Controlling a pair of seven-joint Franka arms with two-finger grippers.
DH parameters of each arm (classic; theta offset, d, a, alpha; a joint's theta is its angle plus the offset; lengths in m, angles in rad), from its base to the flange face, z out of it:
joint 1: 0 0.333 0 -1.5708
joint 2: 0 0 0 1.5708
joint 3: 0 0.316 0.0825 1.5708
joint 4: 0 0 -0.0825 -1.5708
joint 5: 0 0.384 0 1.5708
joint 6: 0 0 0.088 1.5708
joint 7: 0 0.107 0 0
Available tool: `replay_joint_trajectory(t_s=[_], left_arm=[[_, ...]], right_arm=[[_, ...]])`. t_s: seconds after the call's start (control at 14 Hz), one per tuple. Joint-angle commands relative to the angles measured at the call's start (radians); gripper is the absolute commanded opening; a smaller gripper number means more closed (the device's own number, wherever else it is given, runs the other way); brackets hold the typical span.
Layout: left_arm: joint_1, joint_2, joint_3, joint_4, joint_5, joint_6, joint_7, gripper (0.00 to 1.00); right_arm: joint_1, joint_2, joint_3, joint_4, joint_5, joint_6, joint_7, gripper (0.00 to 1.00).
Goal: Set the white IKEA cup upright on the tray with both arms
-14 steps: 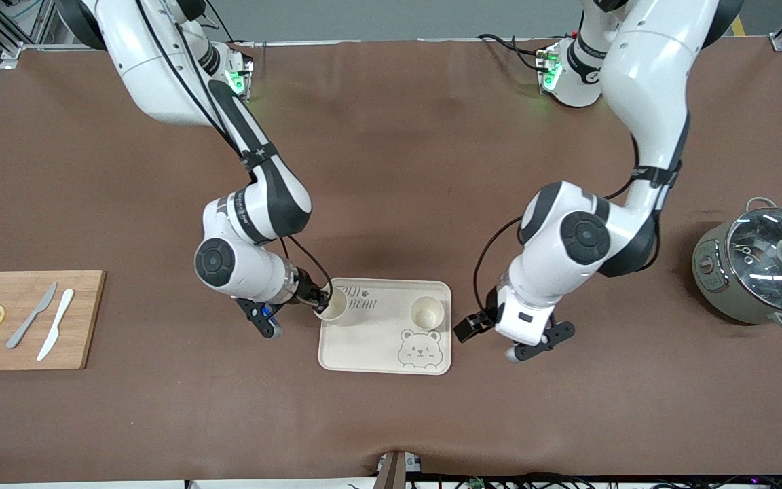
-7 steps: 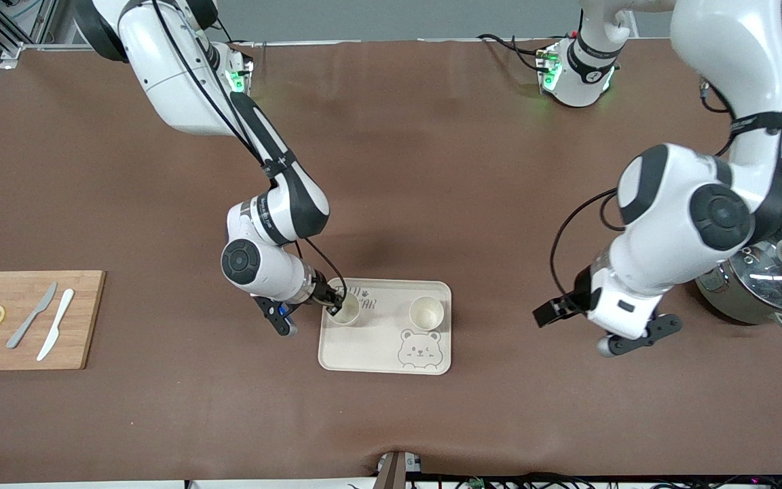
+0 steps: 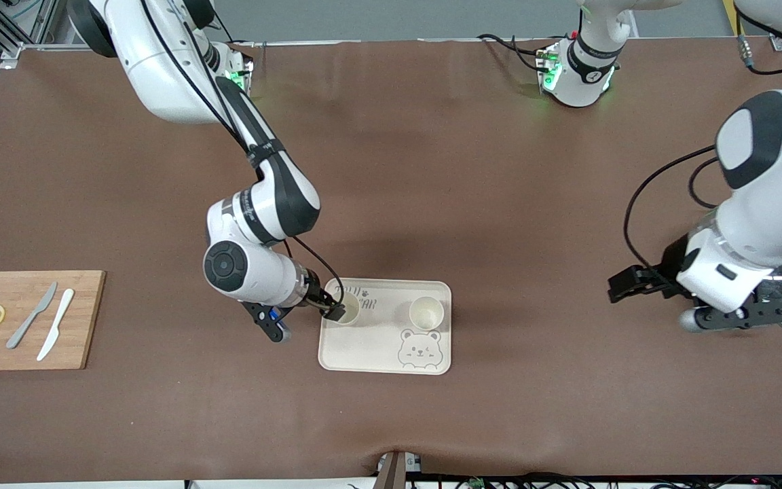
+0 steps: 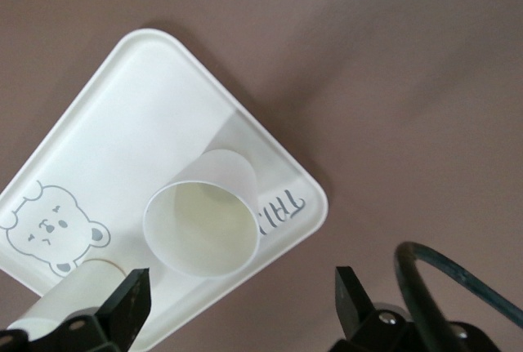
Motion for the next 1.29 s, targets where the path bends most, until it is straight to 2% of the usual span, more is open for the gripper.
replay_joint_trajectory(t_s=[0.0, 0.14, 0.36, 0.5, 0.71, 0.93, 1.21], left_arm=[[0.006, -0.054, 0.000, -0.036, 0.070, -0.049, 0.024, 1.00], [0.011, -0.069, 0.000, -0.040, 0.113, -0.074, 0.018, 1.00], [0.029, -0.088, -0.002, -0.044, 0.113, -0.085, -0.029, 1.00], [0.038, -0.098, -0.002, -0.044, 0.113, -0.117, -0.030, 1.00], [0.038, -0.112, 0.000, -0.041, 0.115, -0.164, -0.030, 1.00], [0.044, -0.141, -0.002, -0.042, 0.113, -0.210, -0.021, 1.00], [0.044, -0.178, -0.002, -0.045, 0.112, -0.275, -0.025, 1.00]], right_arm=[[-0.074, -0.049, 0.004, 0.090, -0.025, -0.176, 0.007, 1.00], [-0.122, -0.155, 0.006, 0.070, -0.028, -0.204, -0.063, 1.00], [-0.155, -0.282, -0.010, -0.006, -0.065, -0.339, -0.230, 1.00], [-0.182, -0.406, -0.011, -0.125, -0.111, -0.358, -0.287, 1.00], [-0.224, -0.541, -0.011, -0.251, -0.183, -0.362, -0.442, 1.00], [-0.307, -0.630, -0.011, -0.313, -0.189, -0.383, -0.661, 1.00], [-0.359, -0.715, -0.011, -0.319, -0.303, -0.457, -0.919, 1.00]])
